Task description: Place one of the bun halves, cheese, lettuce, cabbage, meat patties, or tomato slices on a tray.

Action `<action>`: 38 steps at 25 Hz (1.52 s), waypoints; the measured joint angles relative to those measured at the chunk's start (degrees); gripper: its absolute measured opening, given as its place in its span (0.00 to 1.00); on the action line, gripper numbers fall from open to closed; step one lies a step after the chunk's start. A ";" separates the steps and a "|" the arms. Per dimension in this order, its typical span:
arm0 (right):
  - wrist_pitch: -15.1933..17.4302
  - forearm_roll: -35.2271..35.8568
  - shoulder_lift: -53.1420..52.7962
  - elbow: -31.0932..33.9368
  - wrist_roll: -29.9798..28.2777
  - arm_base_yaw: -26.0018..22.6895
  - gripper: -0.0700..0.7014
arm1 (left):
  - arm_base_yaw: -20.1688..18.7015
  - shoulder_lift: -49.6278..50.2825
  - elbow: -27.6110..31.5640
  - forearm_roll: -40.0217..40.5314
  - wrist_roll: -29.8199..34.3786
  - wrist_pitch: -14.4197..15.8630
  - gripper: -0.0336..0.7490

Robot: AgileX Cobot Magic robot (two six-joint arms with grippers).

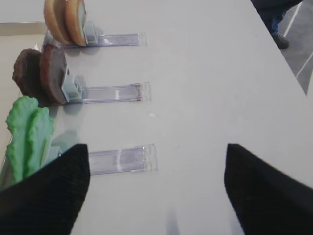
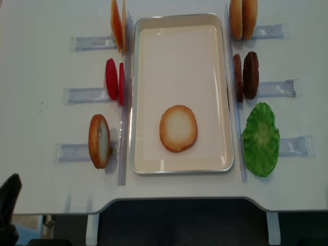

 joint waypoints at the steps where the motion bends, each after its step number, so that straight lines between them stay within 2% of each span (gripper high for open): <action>1: 0.00 0.00 0.00 0.00 0.00 0.00 0.80 | 0.00 0.00 -0.01 0.00 0.00 -0.05 0.59; 6: 0.00 0.00 0.00 0.00 0.00 0.00 0.80 | 0.00 0.00 -0.01 -0.24 0.10 -0.19 0.59; 25: 0.00 0.00 0.00 0.00 0.00 0.00 0.80 | 0.00 0.00 -0.01 -0.86 0.87 -0.19 0.47; 34: 0.00 0.00 0.00 0.00 0.00 0.00 0.80 | 0.00 0.00 -0.01 -0.86 1.46 -0.19 0.35; 38: 0.00 0.00 0.00 0.00 0.00 0.00 0.80 | 0.00 0.00 -0.01 -0.86 1.46 -0.19 0.34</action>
